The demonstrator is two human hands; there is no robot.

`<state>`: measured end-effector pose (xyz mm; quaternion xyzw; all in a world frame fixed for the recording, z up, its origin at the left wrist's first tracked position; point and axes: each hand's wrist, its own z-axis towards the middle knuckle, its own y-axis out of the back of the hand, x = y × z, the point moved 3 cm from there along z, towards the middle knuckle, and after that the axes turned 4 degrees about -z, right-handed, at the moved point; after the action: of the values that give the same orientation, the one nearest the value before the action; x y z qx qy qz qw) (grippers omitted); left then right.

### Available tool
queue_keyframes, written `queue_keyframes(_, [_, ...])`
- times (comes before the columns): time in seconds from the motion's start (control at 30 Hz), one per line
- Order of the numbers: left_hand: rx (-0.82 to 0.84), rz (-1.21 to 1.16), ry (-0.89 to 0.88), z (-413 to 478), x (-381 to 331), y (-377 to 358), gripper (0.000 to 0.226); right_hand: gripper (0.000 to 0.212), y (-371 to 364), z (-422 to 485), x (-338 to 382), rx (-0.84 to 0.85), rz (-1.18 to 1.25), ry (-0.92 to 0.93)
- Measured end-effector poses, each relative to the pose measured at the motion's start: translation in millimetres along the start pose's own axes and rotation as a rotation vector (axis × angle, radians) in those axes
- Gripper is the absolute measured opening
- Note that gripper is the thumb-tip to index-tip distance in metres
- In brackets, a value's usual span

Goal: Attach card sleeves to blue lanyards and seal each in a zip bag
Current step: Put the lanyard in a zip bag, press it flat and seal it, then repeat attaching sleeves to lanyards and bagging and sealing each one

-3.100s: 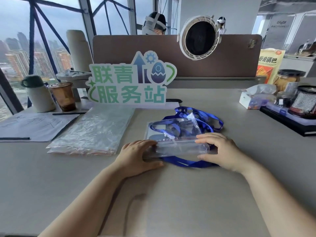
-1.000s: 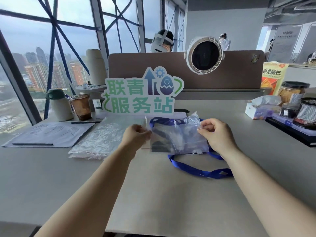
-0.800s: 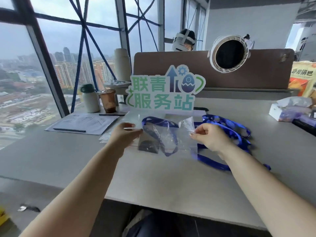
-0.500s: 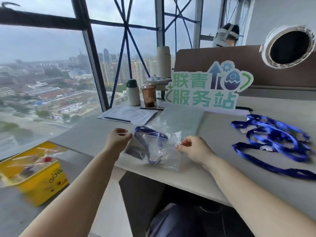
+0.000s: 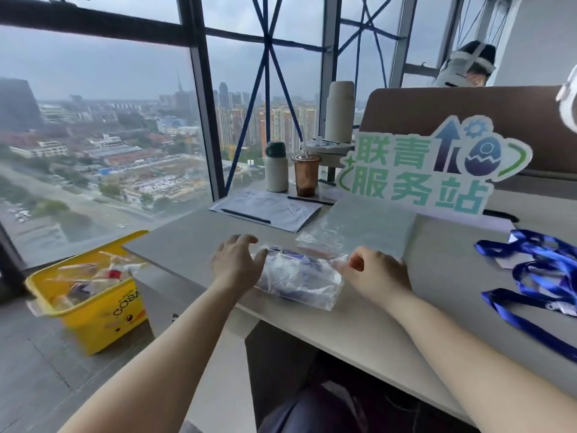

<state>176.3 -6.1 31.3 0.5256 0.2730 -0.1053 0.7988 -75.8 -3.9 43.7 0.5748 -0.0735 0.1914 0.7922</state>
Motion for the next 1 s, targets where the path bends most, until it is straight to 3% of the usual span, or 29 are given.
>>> queue_keyframes(0.13, [0.088,-0.013,-0.274,-30.6,-26.2,4.2,0.031,0.020,11.5,16.7,-21.9,-0.129,0.012,-0.005])
queue_keyframes(0.2, [0.220,0.065,-0.348,-48.4,-39.3,-2.2,0.037,0.020,12.6,22.6,-36.5,-0.059,-0.096,-0.028])
queue_keyframes(0.33, [0.386,0.198,-0.263,-57.3,-39.3,-17.0,0.053,0.035,5.8,22.9,-54.9,0.133,-0.214,-0.055])
queue_keyframes(0.5, [0.434,0.255,-0.268,-47.1,-29.5,-19.8,0.061,0.025,0.7,23.3,-58.2,0.067,-0.173,-0.049])
queue_keyframes(0.77, [0.416,0.247,-0.234,-33.2,-32.8,-20.0,0.056,0.019,6.6,29.1,-58.3,0.002,-0.072,-0.062])
queue_keyframes(1.0, [0.228,0.081,-0.288,-37.7,-70.9,-13.1,0.048,0.016,38.9,31.7,-65.2,-0.101,0.040,-0.033])
